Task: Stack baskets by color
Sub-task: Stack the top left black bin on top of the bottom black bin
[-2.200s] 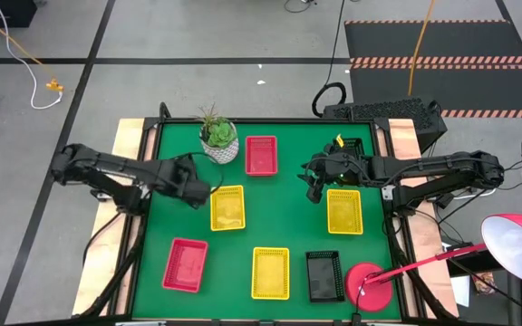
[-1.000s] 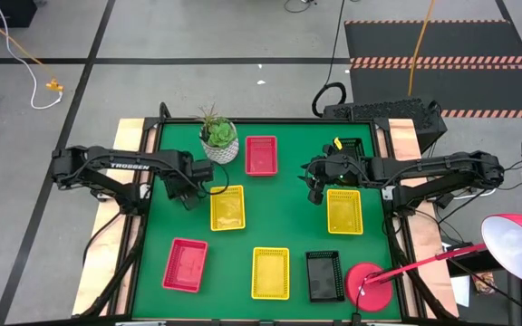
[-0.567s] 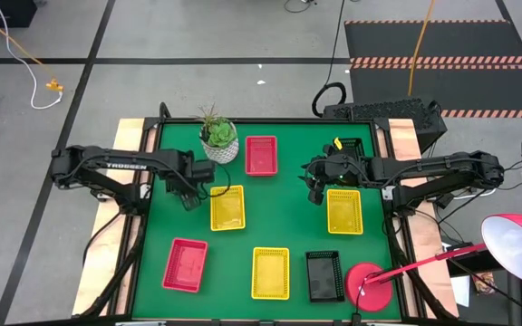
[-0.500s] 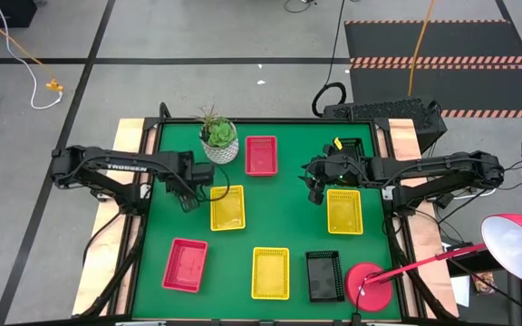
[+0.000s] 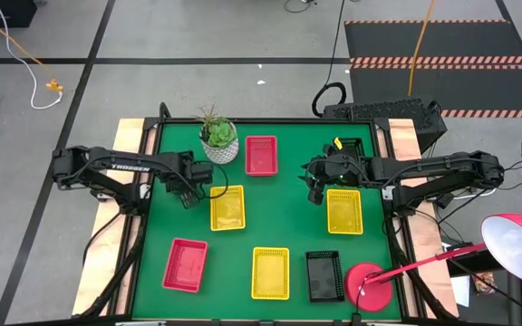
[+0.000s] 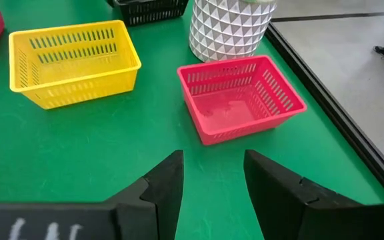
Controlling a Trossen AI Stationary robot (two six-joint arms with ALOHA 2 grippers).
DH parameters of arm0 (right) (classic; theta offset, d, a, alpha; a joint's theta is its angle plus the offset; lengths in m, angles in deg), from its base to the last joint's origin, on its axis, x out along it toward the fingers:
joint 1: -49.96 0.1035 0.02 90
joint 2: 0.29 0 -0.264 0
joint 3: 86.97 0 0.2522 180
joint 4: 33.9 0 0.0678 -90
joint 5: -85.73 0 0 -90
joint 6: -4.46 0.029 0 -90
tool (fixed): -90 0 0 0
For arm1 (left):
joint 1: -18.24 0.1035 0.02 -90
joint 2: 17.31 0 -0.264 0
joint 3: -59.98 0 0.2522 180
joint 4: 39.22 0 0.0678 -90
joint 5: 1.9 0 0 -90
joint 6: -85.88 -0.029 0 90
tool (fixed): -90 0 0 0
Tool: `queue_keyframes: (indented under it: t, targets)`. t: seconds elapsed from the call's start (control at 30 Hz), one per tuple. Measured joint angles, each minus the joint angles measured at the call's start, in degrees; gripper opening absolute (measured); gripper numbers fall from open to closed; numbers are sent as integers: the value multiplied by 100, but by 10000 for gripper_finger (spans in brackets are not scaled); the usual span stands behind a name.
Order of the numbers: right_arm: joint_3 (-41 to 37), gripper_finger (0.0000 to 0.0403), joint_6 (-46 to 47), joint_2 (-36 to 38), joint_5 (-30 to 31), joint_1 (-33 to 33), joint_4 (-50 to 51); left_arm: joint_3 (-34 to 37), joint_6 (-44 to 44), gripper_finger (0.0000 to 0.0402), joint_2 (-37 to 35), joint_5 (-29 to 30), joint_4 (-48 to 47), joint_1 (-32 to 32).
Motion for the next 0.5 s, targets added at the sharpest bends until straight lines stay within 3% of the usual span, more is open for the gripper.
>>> queue_keyframes:
  t: [0.1, 0.27, 0.5]
  targets:
    - [0, 153, -8, 0, 1, 0, 2, 0, 24, 177, 5, -1, -1, 105]
    - [0, 153, -8, 0, -2, 0, 30, 33, 18, 32, 128, -335, 127, 193]
    - [0, 153, -90, 0, -2, 0, 63, -638, 392, 9, 156, -627, -762, 8]
